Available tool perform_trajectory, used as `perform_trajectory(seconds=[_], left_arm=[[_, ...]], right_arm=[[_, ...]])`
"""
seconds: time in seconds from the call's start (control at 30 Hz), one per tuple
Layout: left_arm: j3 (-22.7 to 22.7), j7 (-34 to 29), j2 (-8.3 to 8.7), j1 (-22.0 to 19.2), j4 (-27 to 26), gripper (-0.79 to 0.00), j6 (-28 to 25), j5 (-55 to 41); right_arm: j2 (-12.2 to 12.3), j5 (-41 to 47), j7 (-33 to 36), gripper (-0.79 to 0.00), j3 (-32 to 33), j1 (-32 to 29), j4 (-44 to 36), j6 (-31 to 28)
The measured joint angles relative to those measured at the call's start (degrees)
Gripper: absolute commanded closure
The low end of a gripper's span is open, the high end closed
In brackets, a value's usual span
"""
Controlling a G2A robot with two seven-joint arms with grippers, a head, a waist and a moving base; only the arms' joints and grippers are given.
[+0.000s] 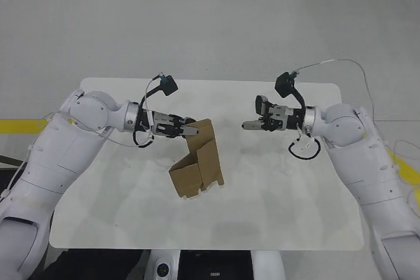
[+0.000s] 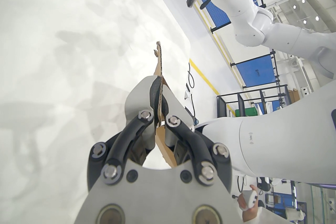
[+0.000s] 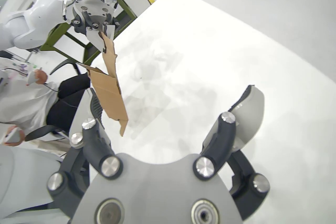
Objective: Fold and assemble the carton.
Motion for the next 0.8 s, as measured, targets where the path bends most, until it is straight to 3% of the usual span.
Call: perform_trajectory(seconds=[0.17,0.7,0.73,0.77,0.8], left_arm=[[2.3,1.4,-1.02,-1.7,1.7,0.000,-1.4,-1.8],[8.5,5.1,-3.15,-6.1,7.6,0.000,-5.1,-6.9],[8.7,5.2,-3.16,-6.2,7.7,0.000,-5.2,-7.2],[9.0,5.2,-3.17,-6.4,7.8,0.000,-5.2,-7.6],[9.2,5.3,-3.16,-6.5,7.9,0.000,-5.3,-7.9]], right_arm=[[-0.4,10.0,5.4,-0.785,-5.9,2.0,1.6,2.0],[1.1,25.3,8.0,-0.785,-23.5,8.6,1.8,4.7],[1.2,25.8,7.7,-0.708,-24.3,9.0,2.0,4.4],[1.3,26.3,7.3,-0.505,-25.3,9.5,2.3,4.0],[1.4,26.8,6.9,-0.388,-26.1,9.9,2.5,3.6]])
